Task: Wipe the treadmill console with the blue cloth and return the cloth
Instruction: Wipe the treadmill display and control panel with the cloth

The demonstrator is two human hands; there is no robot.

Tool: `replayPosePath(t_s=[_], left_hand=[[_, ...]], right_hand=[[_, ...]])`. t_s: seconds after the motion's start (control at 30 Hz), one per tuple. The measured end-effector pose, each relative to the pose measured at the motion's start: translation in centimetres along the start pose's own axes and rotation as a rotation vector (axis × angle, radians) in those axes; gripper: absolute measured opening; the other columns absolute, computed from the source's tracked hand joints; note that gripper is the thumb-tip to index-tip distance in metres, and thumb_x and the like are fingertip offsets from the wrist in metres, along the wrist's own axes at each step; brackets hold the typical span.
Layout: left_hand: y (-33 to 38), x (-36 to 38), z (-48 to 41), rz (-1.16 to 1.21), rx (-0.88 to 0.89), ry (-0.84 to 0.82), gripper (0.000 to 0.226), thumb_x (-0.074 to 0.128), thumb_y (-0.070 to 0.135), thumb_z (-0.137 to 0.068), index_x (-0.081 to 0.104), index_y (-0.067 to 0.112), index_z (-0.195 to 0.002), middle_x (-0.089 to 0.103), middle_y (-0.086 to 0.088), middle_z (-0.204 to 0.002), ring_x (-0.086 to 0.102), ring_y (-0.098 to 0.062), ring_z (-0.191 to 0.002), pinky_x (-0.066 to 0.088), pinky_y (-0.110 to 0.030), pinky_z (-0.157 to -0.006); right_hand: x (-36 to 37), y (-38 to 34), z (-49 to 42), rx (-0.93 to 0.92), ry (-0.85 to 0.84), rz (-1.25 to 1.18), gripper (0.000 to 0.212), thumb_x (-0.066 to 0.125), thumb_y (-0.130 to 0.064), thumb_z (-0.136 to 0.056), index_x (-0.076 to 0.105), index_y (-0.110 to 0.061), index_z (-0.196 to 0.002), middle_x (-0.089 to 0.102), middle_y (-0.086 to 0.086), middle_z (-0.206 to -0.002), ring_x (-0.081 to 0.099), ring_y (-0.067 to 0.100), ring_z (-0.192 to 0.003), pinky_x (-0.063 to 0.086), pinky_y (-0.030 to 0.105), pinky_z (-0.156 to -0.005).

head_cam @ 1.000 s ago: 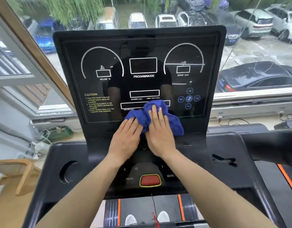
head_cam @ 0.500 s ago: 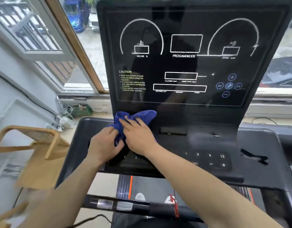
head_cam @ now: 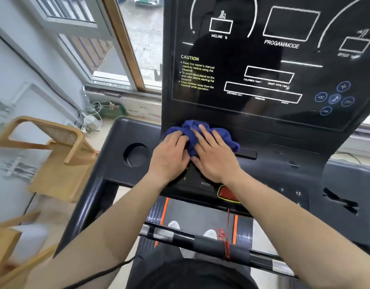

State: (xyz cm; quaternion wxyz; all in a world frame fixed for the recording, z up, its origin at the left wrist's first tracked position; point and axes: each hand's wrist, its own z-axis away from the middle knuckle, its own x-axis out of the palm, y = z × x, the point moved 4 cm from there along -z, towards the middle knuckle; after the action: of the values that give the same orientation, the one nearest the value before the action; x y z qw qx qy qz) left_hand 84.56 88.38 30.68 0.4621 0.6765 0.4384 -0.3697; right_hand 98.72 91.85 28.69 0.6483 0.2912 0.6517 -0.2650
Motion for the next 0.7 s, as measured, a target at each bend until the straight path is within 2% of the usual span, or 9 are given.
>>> replayPosePath(t_s=[0.13,0.2,0.27,0.3,0.4,0.47,0.53,0.6,0.7], left_hand=[[-2.6,-1.3,2.6,-0.037,0.008,-0.046,0.011,0.058,0.022,-0.071,0.061,0.012,-0.075,0.06,-0.004,-0.076,0.055,-0.027,-0.071,0.046,-0.037,-0.061],[-3.6,-1.9,4.1,-0.035,0.048,-0.102,0.013,0.056,0.027,-0.068,0.055,0.013,-0.067,0.055,-0.003,-0.067,0.053,-0.028,-0.062,0.041,-0.035,-0.054],[-4.1,-2.2,4.5,-0.027,0.066,-0.135,0.018,0.054,0.031,-0.07,0.053,0.014,-0.067,0.053,-0.002,-0.067,0.055,-0.028,-0.061,0.042,-0.034,-0.052],[-4.3,-2.1,4.1,-0.035,0.069,-0.142,0.019,0.053,0.032,-0.072,0.053,0.014,-0.069,0.055,-0.003,-0.07,0.057,-0.029,-0.064,0.044,-0.035,-0.053],[-3.7,-1.3,1.0,-0.031,0.038,-0.135,0.019,0.051,0.03,-0.077,0.054,0.011,-0.078,0.057,-0.009,-0.082,0.058,-0.032,-0.077,0.051,-0.041,-0.063],[-3.3,-1.0,-0.8,0.005,-0.029,-0.147,0.016,0.05,0.029,-0.077,0.051,0.013,-0.078,0.056,-0.009,-0.084,0.056,-0.032,-0.08,0.05,-0.042,-0.066],[-3.3,-1.0,-1.0,0.018,-0.08,-0.223,0.015,0.051,0.033,-0.078,0.045,0.02,-0.076,0.057,-0.004,-0.084,0.057,-0.028,-0.084,0.049,-0.039,-0.067],[-3.4,-1.3,0.4,0.003,-0.064,-0.329,0.018,0.051,0.038,-0.078,0.042,0.024,-0.071,0.06,-0.001,-0.08,0.06,-0.026,-0.081,0.046,-0.035,-0.066],[-3.8,-1.8,3.3,-0.001,-0.053,-0.445,0.021,0.043,0.042,-0.074,0.042,0.025,-0.061,0.06,0.001,-0.069,0.061,-0.026,-0.07,0.042,-0.033,-0.06]], right_hand=[[0.7,-4.2,0.3,-0.11,-0.077,-0.153,0.064,0.031,-0.049,-0.1,0.044,-0.006,-0.147,0.021,0.009,-0.164,0.012,0.026,-0.153,0.011,0.046,-0.123],[0.8,-6.5,1.3,-0.166,-0.112,-0.234,0.066,0.029,-0.048,-0.099,0.038,-0.008,-0.15,0.018,0.007,-0.165,0.01,0.023,-0.153,0.008,0.044,-0.124],[0.7,-6.7,1.7,-0.227,-0.139,-0.267,0.066,0.03,-0.048,-0.099,0.036,-0.008,-0.151,0.022,0.009,-0.164,0.012,0.023,-0.153,0.008,0.043,-0.124],[0.7,-6.0,1.3,-0.256,-0.151,-0.257,0.065,0.032,-0.048,-0.099,0.041,-0.007,-0.148,0.028,0.011,-0.162,0.015,0.024,-0.153,0.009,0.043,-0.123],[0.3,-2.6,-1.5,-0.27,-0.127,-0.08,0.059,0.037,-0.05,-0.099,0.058,-0.006,-0.131,0.045,0.015,-0.152,0.025,0.025,-0.15,0.013,0.042,-0.122],[0.2,-1.7,-2.4,-0.217,-0.105,0.005,0.059,0.036,-0.05,-0.099,0.061,-0.005,-0.129,0.048,0.014,-0.15,0.025,0.026,-0.15,0.013,0.043,-0.121],[0.7,-2.6,-1.4,-0.144,-0.103,-0.061,0.061,0.032,-0.049,-0.101,0.054,-0.006,-0.139,0.04,0.01,-0.156,0.016,0.024,-0.152,0.003,0.042,-0.122],[1.2,-4.6,0.6,-0.106,-0.116,-0.194,0.061,0.03,-0.047,-0.103,0.038,-0.01,-0.15,0.025,0.006,-0.163,0.004,0.021,-0.154,-0.006,0.038,-0.122],[1.4,-7.2,3.3,-0.15,-0.135,-0.267,0.062,0.025,-0.046,-0.103,0.025,-0.014,-0.156,0.017,0.002,-0.166,0.002,0.019,-0.154,-0.004,0.039,-0.122]])
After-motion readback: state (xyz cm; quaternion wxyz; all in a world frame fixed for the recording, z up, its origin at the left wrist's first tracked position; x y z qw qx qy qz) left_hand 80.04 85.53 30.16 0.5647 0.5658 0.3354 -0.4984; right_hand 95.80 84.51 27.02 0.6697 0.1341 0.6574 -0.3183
